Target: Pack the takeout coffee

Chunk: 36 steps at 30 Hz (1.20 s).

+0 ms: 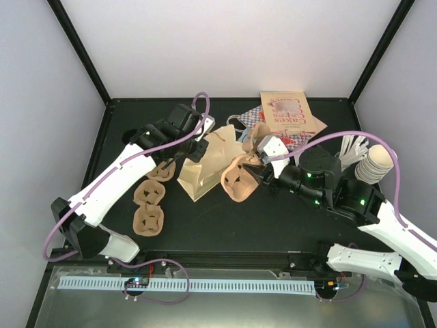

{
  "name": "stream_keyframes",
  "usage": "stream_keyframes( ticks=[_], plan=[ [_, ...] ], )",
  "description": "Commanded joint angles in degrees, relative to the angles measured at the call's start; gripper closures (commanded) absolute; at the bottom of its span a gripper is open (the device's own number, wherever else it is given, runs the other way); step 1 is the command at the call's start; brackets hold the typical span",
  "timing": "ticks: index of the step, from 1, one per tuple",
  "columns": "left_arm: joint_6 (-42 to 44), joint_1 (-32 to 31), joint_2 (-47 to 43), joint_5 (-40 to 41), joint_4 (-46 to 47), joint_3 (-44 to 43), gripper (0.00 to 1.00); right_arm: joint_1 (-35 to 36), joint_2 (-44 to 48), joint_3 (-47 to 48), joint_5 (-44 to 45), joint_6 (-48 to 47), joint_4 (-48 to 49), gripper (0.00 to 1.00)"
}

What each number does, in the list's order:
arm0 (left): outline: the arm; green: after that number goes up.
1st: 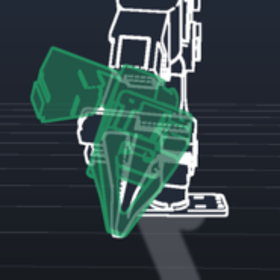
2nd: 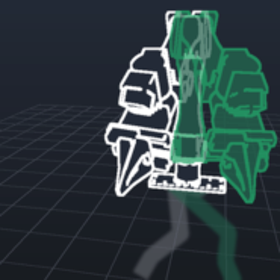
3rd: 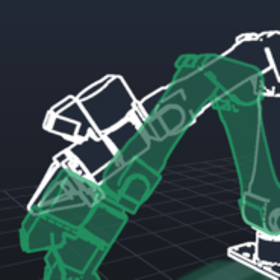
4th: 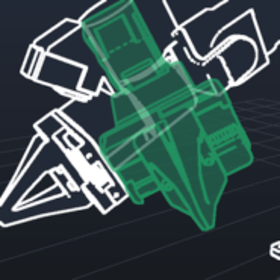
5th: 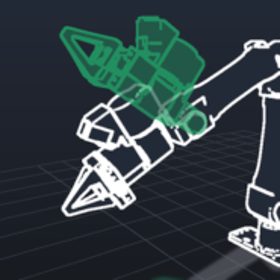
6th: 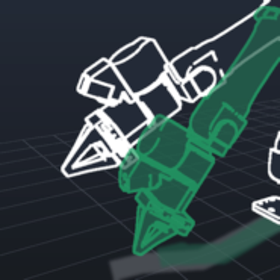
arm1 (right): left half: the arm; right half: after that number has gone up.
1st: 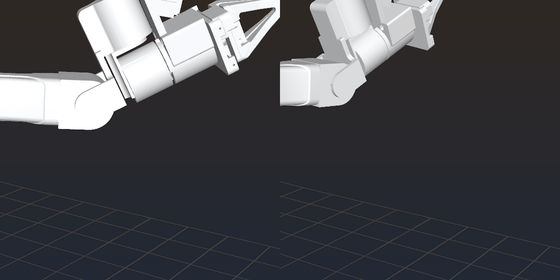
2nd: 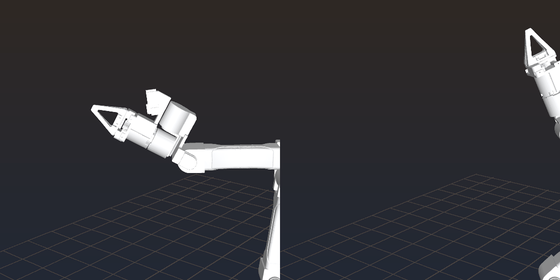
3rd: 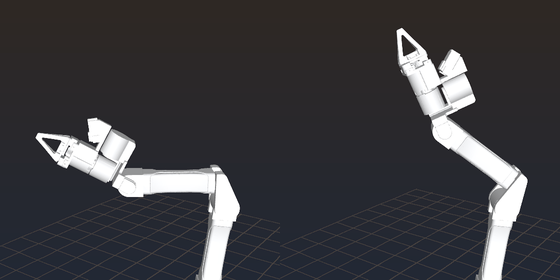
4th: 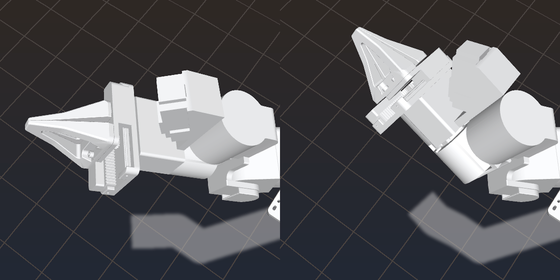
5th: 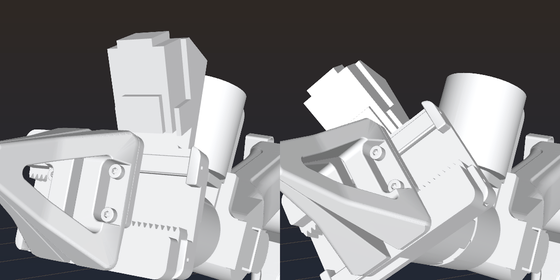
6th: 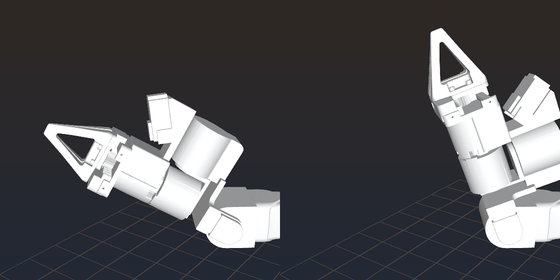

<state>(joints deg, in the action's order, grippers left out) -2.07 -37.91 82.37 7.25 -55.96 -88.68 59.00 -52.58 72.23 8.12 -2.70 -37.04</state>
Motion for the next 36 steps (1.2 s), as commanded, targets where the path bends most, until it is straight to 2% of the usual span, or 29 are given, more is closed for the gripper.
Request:
stream_keyframes(
  ticks=[1, 7, 13, 20, 36],
  plan=[
    [0.7, 0.0, -2.0, -3.4, 3.7, 0.5, 0.99, -0.3, 1.2, 2.3, -6.6, 6.1, -2.0, 0.60],
    [0.3, 0.0, -3.9, -6.2, 5.2, 2.6, 0.99, -0.7, 0.9, 2.7, -10.6, 11.0, -2.0, 0.60],
    [0.5, 0.0, -4.9, -7.1, 5.4, 3.5, 0.98, -5.3, 0.1, 2.7, -17.1, 14.7, 0.6, 0.62],
    [0.9, 0.0, -6.0, -6.6, 5.1, 3.8, 0.98, -10.6, -0.6, 3.3, -29.6, 18.6, 8.2, 0.62],
    [1.8, 0.0, -6.4, -6.3, 5.8, 3.5, 0.99, -16.4, -3.9, -2.8, -43.4, 24.3, 22.0, 0.63]
  ],
)
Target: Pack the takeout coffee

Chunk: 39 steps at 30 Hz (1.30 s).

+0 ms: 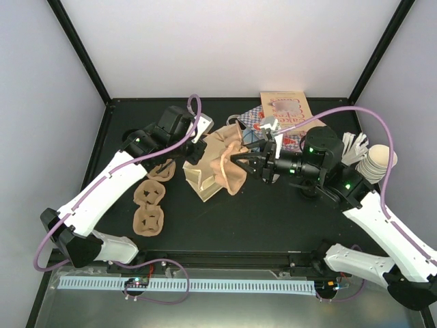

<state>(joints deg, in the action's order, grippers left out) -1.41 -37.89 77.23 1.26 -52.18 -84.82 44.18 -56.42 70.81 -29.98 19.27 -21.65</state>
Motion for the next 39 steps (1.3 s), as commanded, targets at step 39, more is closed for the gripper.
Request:
stream_keyframes(
  ticks=[39],
  plan=[
    [-3.3, 0.4, -2.3, -10.3, 2.0, -4.6, 0.98, -2.3, 4.7, -18.1, -4.0, 7.8, 32.1, 0.66]
  ],
)
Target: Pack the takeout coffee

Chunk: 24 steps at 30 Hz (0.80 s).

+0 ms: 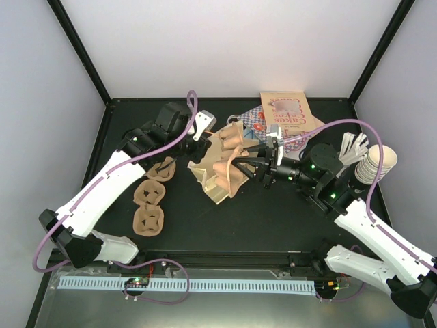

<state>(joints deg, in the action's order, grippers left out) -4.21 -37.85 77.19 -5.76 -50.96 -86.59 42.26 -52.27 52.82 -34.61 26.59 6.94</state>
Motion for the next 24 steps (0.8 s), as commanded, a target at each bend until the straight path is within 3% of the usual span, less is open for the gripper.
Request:
stream_keyframes(
  ticks=[1, 12, 24],
  plan=[
    [-0.2, 0.4, -2.4, -3.5, 0.8, -2.7, 0.98, -0.4, 0.3, 0.2, 0.4, 0.4, 3.6, 0.66],
    [0.8, 0.4, -3.4, -2.0, 0.4, -2.6, 0.98, -0.5, -2.0, 1.9, 0.0, -0.5, -1.0, 0.67],
    [3.7, 0.4, -3.4, 1.3, 0.3, -1.1, 0.99, -0.5, 0.8, 0.3, 5.6, -5.2, -16.5, 0.66]
  ],
)
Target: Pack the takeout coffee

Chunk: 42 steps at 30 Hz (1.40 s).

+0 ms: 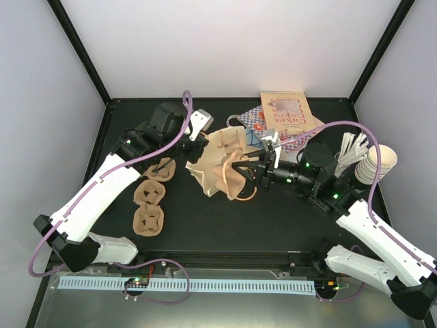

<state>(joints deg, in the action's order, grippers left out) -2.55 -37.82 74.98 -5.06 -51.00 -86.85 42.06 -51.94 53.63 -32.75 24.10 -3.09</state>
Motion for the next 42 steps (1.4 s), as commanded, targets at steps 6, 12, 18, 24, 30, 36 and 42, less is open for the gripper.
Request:
stream_keyframes(
  ticks=[6, 12, 18, 24, 30, 36, 42],
  plan=[
    [3.0, 0.2, -1.2, -2.0, 1.7, 2.4, 0.99, -0.3, -3.4, 0.5, 4.3, -4.7, -11.0, 0.65],
    [2.6, 0.1, -1.2, -3.6, 1.5, 4.4, 0.98, -0.2, -7.5, 3.2, 7.5, -6.1, -16.3, 0.65],
    [2.5, 0.0, -1.2, -5.0, 1.3, 4.8, 0.98, -0.2, -10.2, 6.0, 14.8, -8.0, -22.5, 0.65],
    [2.3, -0.3, -1.2, -6.8, 1.1, 4.6, 0.98, 2.3, -11.6, 8.6, 23.3, -9.0, -25.8, 0.63],
    [1.6, -0.6, -0.6, -8.2, 1.3, 4.0, 0.98, 5.3, -13.6, 11.6, 30.7, -9.5, -27.0, 0.61],
    [1.8, -0.8, -0.4, -8.1, 1.2, 3.6, 0.99, 8.0, -16.9, 16.5, 39.7, -10.7, -30.1, 0.60],
    [2.0, -0.9, -0.3, -7.2, 1.0, 3.1, 0.98, 8.6, -18.2, 18.5, 43.3, -9.8, -30.6, 0.59]
  ],
)
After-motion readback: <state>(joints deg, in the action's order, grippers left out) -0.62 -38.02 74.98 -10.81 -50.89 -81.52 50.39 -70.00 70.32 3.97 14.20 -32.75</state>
